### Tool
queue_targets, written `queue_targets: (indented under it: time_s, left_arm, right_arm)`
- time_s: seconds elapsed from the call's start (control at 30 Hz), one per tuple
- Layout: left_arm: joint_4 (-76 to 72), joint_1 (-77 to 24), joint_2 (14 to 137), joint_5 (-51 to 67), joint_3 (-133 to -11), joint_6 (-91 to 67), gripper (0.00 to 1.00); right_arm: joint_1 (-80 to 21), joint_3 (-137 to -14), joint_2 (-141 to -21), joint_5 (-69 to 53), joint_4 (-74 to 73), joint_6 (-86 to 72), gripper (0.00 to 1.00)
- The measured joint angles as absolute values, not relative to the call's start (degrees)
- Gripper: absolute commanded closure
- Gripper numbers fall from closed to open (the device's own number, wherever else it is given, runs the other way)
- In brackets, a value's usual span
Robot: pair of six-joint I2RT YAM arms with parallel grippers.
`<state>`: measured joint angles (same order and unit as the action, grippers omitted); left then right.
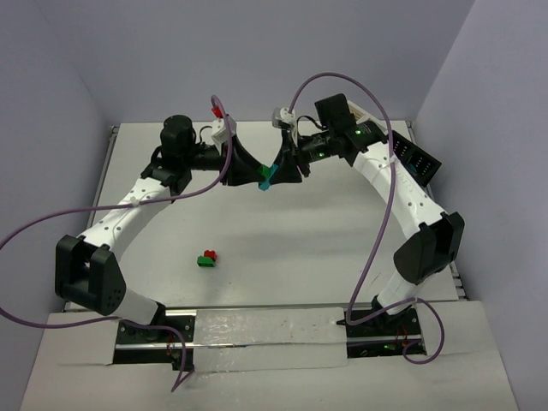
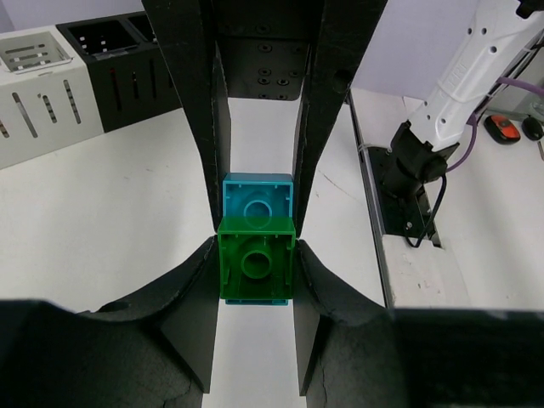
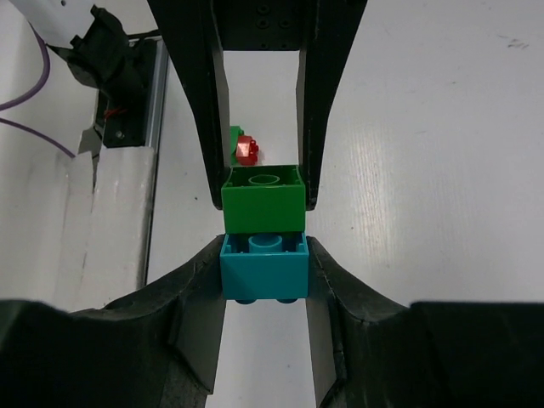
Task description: Sort the legos into containers by color
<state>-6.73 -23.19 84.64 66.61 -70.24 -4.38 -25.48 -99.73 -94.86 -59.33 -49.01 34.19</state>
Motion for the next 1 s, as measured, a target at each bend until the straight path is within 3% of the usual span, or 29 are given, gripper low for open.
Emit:
queue_targets:
  time_s: [0.33, 0.7, 0.87, 1.0]
  left_arm:
    - [-7.31, -15.8, 84.55, 61.38, -71.16, -5.19, 1.0]
    - [-2.5, -19.03, 84.69, 47.02, -73.12, -3.36, 1.0]
    - [-0.38, -22.77, 86.2, 43.51, -74.03, -1.49, 1.0]
    - [1.1, -23.65, 88.1, 42.25, -75.53, 0.06, 1.0]
  right_arm:
    - [-20.98, -93.69, -90.85, -48.18, -58.33, 43.58, 1.0]
    - [15.45, -93.4, -88.46, -35.27, -59.68, 42.69, 1.0]
    - [25.39, -99.77, -91.78, -30.92, -59.27, 41.31, 1.0]
    - [27.84, -103.32, -96.19, -27.72, -57.42, 38.74, 1.0]
